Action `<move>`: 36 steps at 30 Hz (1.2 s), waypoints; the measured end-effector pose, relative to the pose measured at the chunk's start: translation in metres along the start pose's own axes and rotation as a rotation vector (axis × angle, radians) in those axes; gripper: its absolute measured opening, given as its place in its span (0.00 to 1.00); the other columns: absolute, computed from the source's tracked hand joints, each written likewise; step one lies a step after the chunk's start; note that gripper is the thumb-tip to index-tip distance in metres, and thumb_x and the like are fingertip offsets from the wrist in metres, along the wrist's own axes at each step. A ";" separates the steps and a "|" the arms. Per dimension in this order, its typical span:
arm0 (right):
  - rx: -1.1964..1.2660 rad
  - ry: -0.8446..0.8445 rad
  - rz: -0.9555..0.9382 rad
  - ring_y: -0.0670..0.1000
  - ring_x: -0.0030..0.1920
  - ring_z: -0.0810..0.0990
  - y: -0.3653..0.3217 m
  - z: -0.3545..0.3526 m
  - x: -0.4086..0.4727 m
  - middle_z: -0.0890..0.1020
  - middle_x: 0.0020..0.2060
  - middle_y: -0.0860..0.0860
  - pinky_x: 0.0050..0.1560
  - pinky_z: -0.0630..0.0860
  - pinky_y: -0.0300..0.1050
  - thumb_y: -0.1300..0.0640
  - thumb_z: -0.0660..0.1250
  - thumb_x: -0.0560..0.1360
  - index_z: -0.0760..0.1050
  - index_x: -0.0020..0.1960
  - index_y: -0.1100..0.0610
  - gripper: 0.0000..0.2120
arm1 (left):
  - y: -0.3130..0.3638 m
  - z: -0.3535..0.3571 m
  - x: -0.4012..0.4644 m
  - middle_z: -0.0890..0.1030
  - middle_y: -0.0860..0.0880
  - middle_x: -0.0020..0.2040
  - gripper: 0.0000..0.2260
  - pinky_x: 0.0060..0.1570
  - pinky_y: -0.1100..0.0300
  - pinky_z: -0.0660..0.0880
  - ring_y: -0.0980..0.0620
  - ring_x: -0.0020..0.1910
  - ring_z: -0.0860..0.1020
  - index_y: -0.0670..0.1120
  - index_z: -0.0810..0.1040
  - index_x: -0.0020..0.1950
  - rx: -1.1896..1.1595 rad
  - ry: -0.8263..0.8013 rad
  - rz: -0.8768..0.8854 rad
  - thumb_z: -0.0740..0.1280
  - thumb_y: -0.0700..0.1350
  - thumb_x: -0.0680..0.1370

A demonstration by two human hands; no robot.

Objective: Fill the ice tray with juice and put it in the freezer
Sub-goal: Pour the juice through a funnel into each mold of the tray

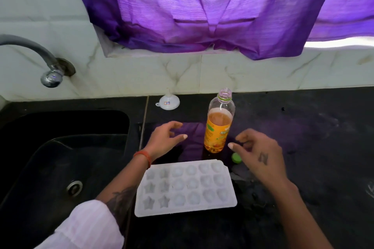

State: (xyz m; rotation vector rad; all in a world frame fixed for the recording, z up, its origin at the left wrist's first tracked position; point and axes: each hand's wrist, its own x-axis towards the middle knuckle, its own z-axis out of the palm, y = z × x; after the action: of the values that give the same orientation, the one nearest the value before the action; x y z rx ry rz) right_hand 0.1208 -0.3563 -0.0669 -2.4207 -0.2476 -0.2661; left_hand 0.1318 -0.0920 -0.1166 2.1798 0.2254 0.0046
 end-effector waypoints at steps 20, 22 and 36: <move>0.531 0.083 0.095 0.26 0.52 0.72 -0.023 0.069 0.046 0.69 0.53 0.29 0.43 0.72 0.21 0.42 0.77 0.53 0.53 0.61 0.28 0.46 | 0.007 -0.022 0.181 0.74 0.47 0.65 0.15 0.67 0.47 0.61 0.46 0.66 0.67 0.46 0.71 0.66 1.712 -0.161 0.310 0.58 0.43 0.80; 0.523 0.078 0.112 0.29 0.51 0.74 -0.020 0.072 0.045 0.70 0.53 0.30 0.44 0.73 0.26 0.45 0.80 0.54 0.55 0.59 0.30 0.44 | 0.009 -0.022 0.183 0.76 0.48 0.62 0.13 0.65 0.50 0.62 0.47 0.64 0.70 0.47 0.74 0.62 1.751 -0.160 0.314 0.58 0.41 0.80; 0.451 0.084 0.097 0.40 0.45 0.75 -0.009 0.077 0.050 0.74 0.48 0.38 0.40 0.67 0.23 0.52 0.82 0.58 0.63 0.58 0.41 0.37 | 0.014 -0.057 0.050 0.77 0.37 0.58 0.15 0.48 0.58 0.78 0.50 0.46 0.82 0.42 0.67 0.61 -0.481 0.026 -0.084 0.66 0.36 0.77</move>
State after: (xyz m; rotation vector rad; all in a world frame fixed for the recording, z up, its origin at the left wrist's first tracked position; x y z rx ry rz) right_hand 0.1766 -0.2940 -0.1060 -1.9645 -0.1341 -0.2389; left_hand 0.1781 -0.0459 -0.0760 1.6912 0.2971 0.0367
